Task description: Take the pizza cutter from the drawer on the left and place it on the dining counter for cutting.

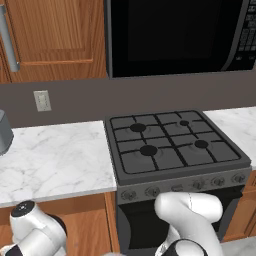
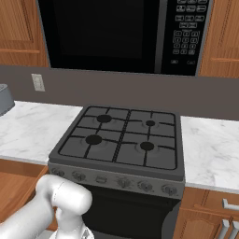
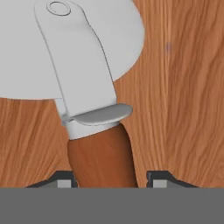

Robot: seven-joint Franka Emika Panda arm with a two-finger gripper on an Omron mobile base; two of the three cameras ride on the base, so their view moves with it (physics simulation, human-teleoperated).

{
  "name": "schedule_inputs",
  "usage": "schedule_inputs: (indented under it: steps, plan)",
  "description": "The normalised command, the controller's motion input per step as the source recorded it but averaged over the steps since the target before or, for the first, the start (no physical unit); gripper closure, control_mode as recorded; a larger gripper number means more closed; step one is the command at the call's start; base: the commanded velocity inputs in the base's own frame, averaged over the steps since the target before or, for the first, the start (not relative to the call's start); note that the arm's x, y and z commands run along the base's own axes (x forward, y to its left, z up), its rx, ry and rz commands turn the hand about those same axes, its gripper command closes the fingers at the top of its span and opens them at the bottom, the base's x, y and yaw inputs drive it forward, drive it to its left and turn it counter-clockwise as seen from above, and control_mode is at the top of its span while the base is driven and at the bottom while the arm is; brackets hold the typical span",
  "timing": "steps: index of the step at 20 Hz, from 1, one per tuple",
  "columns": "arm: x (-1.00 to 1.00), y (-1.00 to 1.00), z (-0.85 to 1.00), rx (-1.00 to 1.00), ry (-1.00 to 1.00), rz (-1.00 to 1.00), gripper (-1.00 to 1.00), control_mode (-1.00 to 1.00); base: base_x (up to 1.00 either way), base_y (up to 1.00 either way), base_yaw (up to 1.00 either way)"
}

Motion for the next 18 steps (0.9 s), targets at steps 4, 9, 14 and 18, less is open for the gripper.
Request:
schedule_inputs:
  steps: [4,9,14,18]
  plan:
    - [-0.04,-0.18,0.58,0.0,0.0,0.0,1.0,-1.0,0.0,0.0,0.0]
    - [0.0,-0.02,0.56,-0.01,0.0,0.0,1.0,-1.0,0.0,0.0,0.0]
    - [0.0,0.0,0.45,0.0,0.0,0.0,1.0,-1.0,0.0,0.0,0.0]
    - [0.0,0.0,0.25,-0.01,0.0,0.0,1.0,-1.0,0.0,0.0,0.0]
